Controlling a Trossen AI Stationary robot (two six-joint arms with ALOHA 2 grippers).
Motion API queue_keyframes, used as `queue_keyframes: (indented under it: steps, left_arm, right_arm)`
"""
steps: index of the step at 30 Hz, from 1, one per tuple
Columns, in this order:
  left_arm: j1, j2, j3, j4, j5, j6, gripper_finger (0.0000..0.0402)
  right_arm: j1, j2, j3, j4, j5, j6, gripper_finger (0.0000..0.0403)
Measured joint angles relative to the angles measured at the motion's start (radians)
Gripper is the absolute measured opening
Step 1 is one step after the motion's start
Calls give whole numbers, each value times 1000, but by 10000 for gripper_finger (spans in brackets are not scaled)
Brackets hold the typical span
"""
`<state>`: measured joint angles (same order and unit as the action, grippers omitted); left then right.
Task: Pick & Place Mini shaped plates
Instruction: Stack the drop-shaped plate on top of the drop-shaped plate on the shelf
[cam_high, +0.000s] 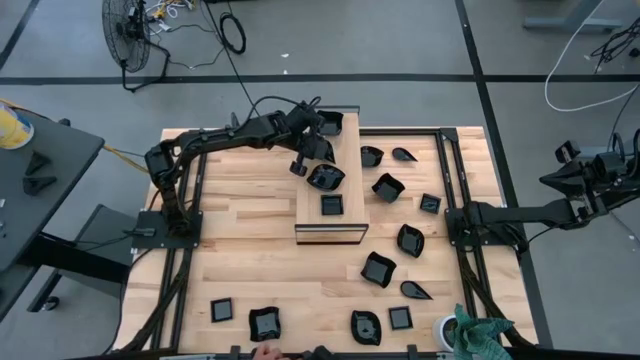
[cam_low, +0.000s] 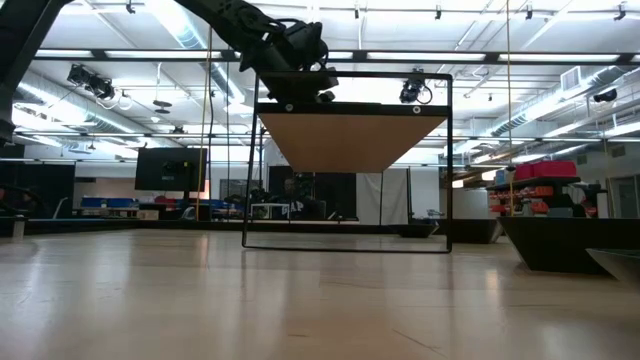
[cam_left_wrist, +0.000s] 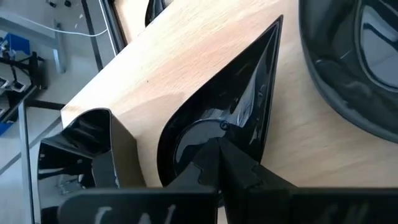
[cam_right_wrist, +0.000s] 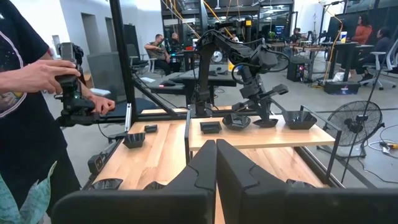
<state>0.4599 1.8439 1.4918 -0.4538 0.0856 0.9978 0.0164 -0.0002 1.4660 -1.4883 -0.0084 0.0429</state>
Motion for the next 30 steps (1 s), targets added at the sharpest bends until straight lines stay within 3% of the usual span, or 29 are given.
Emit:
queue_keyframes:
  steps: [22, 30]
  left_arm:
    - [-9, -7, 9, 28, -51, -22, 6]
    - [-15, -74, 49, 2, -117, -9, 5]
  right_arm:
    - [0, 0, 0, 0, 0, 0, 10]
    - [0, 0, 0, 0, 0, 0, 10]
